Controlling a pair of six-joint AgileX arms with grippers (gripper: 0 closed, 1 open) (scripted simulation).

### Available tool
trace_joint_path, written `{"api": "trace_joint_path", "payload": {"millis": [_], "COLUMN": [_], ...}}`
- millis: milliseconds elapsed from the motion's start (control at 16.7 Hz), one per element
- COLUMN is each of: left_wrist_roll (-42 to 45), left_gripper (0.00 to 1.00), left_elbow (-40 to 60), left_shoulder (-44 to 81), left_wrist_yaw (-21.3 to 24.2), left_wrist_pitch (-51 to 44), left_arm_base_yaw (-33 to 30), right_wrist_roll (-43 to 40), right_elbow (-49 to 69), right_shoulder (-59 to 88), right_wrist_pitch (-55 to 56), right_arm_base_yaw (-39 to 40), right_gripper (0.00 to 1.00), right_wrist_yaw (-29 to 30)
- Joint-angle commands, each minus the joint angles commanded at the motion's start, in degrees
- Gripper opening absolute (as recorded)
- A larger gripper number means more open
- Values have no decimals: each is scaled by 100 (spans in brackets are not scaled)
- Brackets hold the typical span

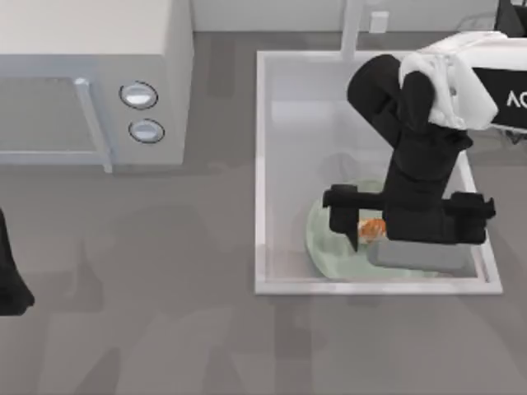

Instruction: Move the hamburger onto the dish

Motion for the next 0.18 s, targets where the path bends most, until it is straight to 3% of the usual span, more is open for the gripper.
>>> {"api": "trace_joint_path", "payload": {"millis": [180], "left_wrist_roll": [0], "left_gripper": [100], "left_elbow": [0], "left_shoulder": [0], "left_wrist_yaw": [0], "left_wrist_pitch": [0], "left_arm_base_yaw": [0], "right_wrist_roll": [0], "right_elbow": [0], "right_shoulder": [0], "right_wrist_pitch": [0], "right_arm_base_yaw": [0], "right_gripper": [100], "right_wrist_yaw": [0]}}
